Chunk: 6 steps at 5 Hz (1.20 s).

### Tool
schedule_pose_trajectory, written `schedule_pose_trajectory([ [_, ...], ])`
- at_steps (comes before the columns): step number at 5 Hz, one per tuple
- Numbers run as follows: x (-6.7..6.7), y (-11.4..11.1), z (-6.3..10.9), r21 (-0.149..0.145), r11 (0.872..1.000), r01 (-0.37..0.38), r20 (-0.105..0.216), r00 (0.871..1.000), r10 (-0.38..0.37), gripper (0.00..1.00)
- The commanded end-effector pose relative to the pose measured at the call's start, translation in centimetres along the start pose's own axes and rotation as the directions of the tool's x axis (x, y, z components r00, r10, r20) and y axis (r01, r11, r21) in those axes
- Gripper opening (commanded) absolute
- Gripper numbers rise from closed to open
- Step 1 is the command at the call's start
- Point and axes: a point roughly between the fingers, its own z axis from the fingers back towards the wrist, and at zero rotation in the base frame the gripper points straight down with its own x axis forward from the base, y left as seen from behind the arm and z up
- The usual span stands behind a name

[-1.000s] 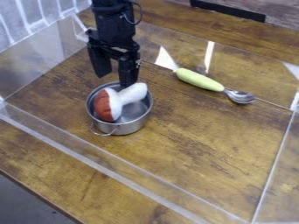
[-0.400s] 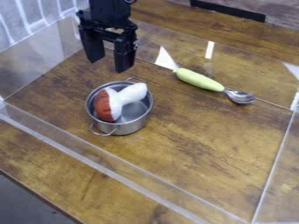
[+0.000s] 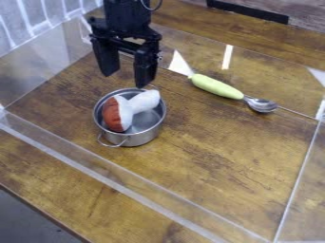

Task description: Put the mushroom in the silver pot

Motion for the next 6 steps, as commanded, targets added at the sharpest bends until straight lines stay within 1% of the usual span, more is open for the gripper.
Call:
schedule_pose_trajectory([
  [1, 0.1, 0.6, 1.5, 0.019, 0.999, -0.032, 0.077, 0.997, 0.030, 1.00],
  [2, -0.4, 1.6, 0.4, 0.022, 0.996, -0.082, 0.068, 0.994, 0.080, 1.00],
  [3, 0.1, 2.7, 0.2, 0.023, 1.000, 0.005, 0.062, 0.998, -0.006, 1.00],
  [4, 0.5, 3.5, 0.0, 0.020, 0.996, 0.090, 0.059, 0.994, -0.091, 1.00],
  [6, -0.4, 2.8, -1.5, 0.036, 0.996, 0.077, 0.056, 0.995, -0.079, 1.00],
])
